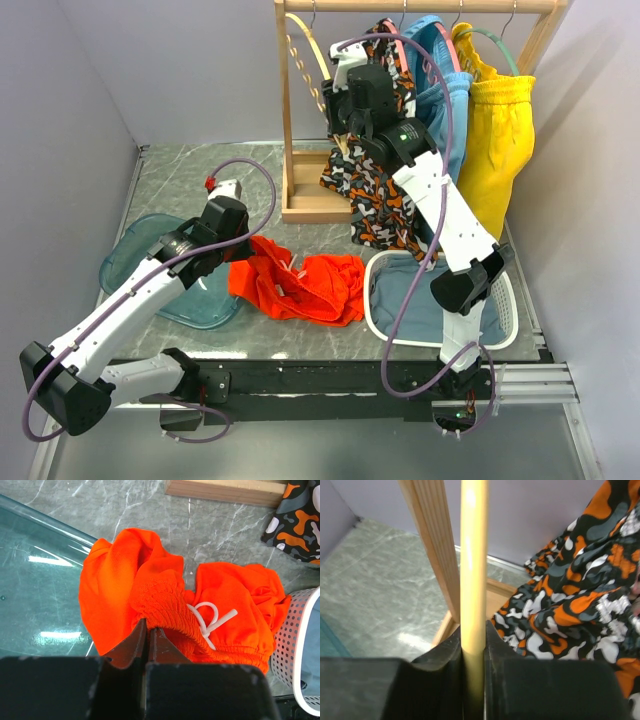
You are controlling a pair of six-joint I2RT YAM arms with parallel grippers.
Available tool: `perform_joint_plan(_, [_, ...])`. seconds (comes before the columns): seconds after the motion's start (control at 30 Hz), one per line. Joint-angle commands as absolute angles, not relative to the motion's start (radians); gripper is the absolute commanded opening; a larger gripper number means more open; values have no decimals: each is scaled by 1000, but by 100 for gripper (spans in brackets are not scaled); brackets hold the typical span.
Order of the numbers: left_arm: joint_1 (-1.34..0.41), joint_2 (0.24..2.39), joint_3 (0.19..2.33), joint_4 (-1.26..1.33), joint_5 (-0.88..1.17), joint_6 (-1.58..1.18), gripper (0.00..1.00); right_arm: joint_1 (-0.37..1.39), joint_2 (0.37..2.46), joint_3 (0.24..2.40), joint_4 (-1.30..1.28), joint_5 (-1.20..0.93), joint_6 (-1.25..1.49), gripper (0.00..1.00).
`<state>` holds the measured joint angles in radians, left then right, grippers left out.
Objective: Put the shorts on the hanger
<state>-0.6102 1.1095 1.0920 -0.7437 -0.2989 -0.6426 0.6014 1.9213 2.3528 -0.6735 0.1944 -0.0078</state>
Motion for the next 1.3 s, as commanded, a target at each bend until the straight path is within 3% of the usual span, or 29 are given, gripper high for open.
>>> perform_joint_plan(0.0, [-607, 1085, 1097, -699, -328, -626, 1, 598, 1921, 2394, -650, 225, -20, 1])
perform_joint_plan(1.27, [-607, 1081, 1091, -704, -341, -637, 1, 621, 1554, 1910, -199, 275, 52, 0])
